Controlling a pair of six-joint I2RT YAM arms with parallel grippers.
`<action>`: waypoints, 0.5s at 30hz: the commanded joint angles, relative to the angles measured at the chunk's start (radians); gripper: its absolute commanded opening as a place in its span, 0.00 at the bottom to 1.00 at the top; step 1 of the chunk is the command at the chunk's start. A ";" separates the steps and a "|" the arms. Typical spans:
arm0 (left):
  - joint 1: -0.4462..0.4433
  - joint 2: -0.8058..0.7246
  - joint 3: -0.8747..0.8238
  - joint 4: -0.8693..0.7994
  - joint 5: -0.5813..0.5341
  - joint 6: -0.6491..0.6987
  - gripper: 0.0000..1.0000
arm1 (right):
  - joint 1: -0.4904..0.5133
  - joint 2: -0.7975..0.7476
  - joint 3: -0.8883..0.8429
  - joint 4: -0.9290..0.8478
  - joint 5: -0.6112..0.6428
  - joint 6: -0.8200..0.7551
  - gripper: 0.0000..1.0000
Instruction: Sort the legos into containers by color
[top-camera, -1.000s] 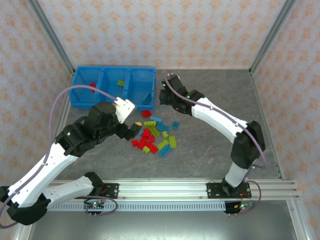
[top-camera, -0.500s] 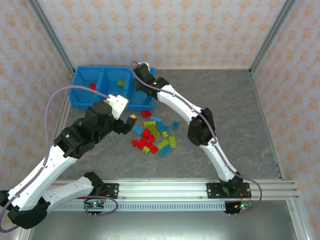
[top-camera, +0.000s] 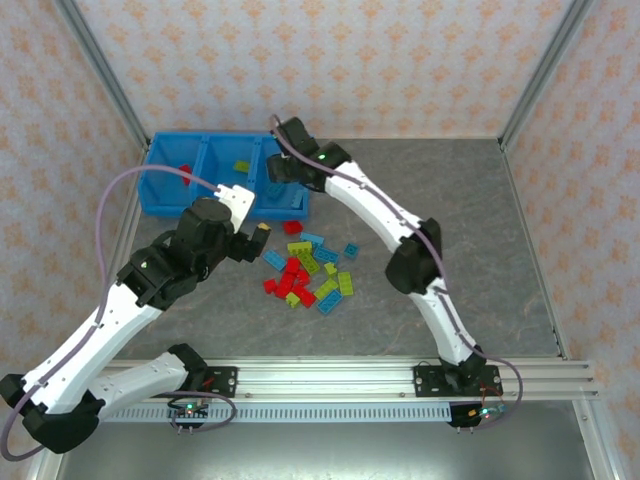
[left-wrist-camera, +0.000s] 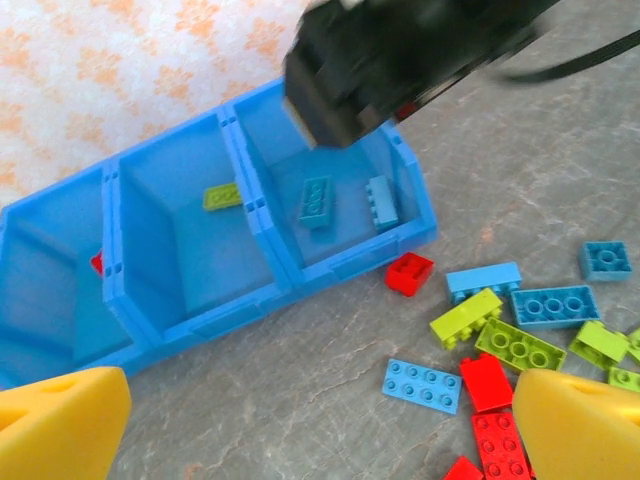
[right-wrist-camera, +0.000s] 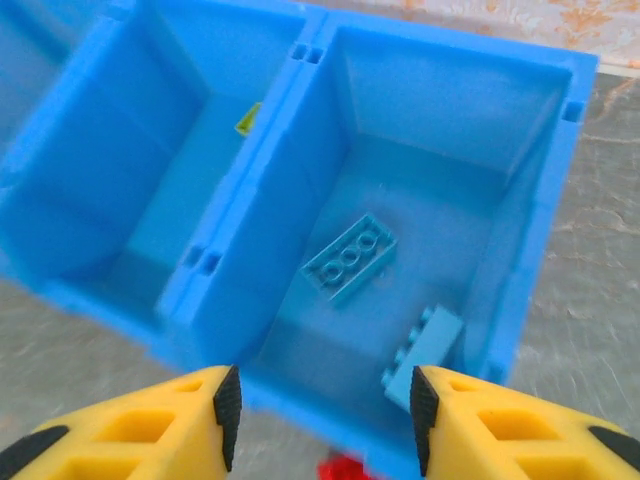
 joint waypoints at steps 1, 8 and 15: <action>0.011 0.024 0.043 -0.043 -0.103 -0.168 1.00 | 0.004 -0.263 -0.165 -0.066 -0.143 0.003 0.54; 0.008 0.063 -0.044 -0.130 0.122 -0.641 1.00 | 0.004 -0.776 -0.805 0.080 -0.191 0.092 0.64; 0.008 0.119 -0.280 -0.047 0.215 -0.752 1.00 | 0.004 -1.120 -1.198 0.160 -0.225 0.206 0.70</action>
